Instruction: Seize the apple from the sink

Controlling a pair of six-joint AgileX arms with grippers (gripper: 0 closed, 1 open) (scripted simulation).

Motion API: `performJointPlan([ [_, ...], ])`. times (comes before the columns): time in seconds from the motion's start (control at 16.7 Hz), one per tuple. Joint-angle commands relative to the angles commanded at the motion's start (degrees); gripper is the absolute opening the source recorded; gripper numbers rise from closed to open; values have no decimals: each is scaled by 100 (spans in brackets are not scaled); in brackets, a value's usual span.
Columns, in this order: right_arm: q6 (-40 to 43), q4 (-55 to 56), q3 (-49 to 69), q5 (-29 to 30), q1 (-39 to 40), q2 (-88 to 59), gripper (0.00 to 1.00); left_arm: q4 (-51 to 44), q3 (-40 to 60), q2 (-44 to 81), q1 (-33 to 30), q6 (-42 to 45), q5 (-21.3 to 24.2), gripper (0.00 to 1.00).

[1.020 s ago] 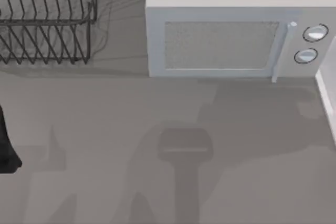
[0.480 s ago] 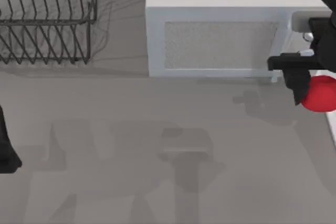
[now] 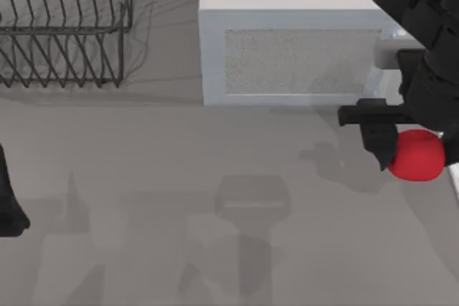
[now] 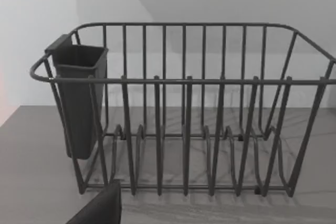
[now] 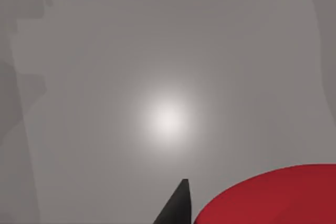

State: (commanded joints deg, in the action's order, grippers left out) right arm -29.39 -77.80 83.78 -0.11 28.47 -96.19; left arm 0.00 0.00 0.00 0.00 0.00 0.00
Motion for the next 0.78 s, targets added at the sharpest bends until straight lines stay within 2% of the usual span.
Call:
performJointPlan([
  [0.18, 1, 225, -221, 1, 1, -32, 0, 0, 0, 0, 0, 0, 0, 100],
  [0.6, -21, 2178, -1739, 10, 35, -345, 0, 0, 0, 0, 0, 0, 0, 100],
  [0.78, -30, 2498, -2043, 12, 47, -432, 0, 0, 0, 0, 0, 0, 0, 100],
])
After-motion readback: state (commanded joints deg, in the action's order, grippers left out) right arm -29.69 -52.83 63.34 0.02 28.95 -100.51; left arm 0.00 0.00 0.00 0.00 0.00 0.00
